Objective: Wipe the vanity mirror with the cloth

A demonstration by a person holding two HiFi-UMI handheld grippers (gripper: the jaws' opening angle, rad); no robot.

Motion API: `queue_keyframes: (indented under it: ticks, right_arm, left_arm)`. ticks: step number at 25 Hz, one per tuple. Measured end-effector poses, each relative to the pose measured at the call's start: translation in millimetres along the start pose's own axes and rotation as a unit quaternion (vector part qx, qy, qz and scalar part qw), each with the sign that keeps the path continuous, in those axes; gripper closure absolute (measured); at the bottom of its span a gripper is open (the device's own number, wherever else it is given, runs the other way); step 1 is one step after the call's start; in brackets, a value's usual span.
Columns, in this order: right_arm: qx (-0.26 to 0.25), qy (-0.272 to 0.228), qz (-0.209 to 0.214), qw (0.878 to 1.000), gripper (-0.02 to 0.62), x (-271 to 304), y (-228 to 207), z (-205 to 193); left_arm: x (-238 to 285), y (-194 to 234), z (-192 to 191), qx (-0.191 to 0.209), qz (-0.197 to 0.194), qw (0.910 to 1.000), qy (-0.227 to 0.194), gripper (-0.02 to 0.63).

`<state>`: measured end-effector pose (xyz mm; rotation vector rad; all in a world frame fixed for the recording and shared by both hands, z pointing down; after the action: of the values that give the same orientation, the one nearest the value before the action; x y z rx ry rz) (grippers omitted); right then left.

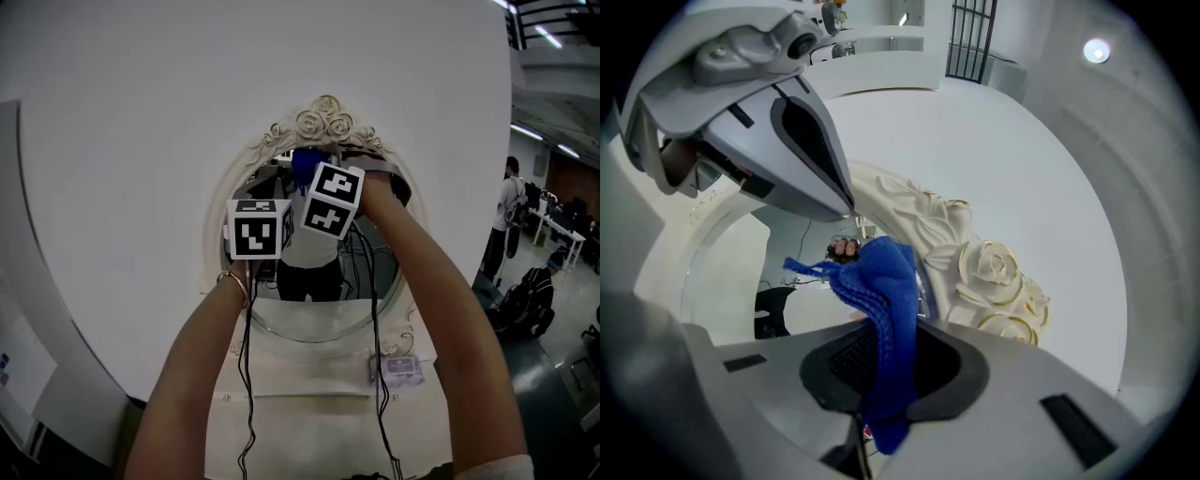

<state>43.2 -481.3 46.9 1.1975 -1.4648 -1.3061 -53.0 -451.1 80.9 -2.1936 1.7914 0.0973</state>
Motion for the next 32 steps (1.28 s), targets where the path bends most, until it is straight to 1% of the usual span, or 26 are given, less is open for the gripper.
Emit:
queue_keyframes:
  ticks: [4,12,15,20,26,29,32]
  right_arm:
    - [-0.003,-0.001,0.014,1.0,0.529,-1,17,-1]
    - [-0.014,-0.004,0.061,0.998,0.529,-3,78,-2]
    - [-0.012,-0.008,0.081,0.997,0.529,-4,107,-3]
    - [0.005,-0.012,0.115,0.993,0.529,1,153,-7]
    - [0.041,-0.015,0.155,0.987,0.529,3,203,-14]
    - [0.044,-0.015,0.17,0.984,0.529,2,226,-17]
    - [0.047,-0.012,0.187,0.981,0.529,2,247,-21]
  left_arm:
    - [-6,-1,-7,-0.009,0.0,1.0,0.001,0.6]
    - [-21,-9,-55,-0.006,0.004,0.999,0.045,0.6]
    - [-30,-12,-82,-0.013,0.007,0.9976,0.067,0.6]
    - [-44,-19,-133,-0.022,0.002,0.9955,0.093,0.6]
    - [-62,-20,-192,-0.051,0.009,0.9907,0.126,0.6]
    - [-70,-27,-217,-0.054,0.009,0.9893,0.135,0.601]
    - [-77,-35,-234,-0.048,0.0,0.989,0.14,0.6]
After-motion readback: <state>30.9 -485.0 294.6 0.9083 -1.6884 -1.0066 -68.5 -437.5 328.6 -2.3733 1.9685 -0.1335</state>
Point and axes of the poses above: the fingertips, and each gripper's own axes: x forward along the fingers, y to its left, z out of its top, the point moved 5 cm from there along -x, backward along the fingers, and after that the axes turned 1 degree about x, right-handed, at the moved point
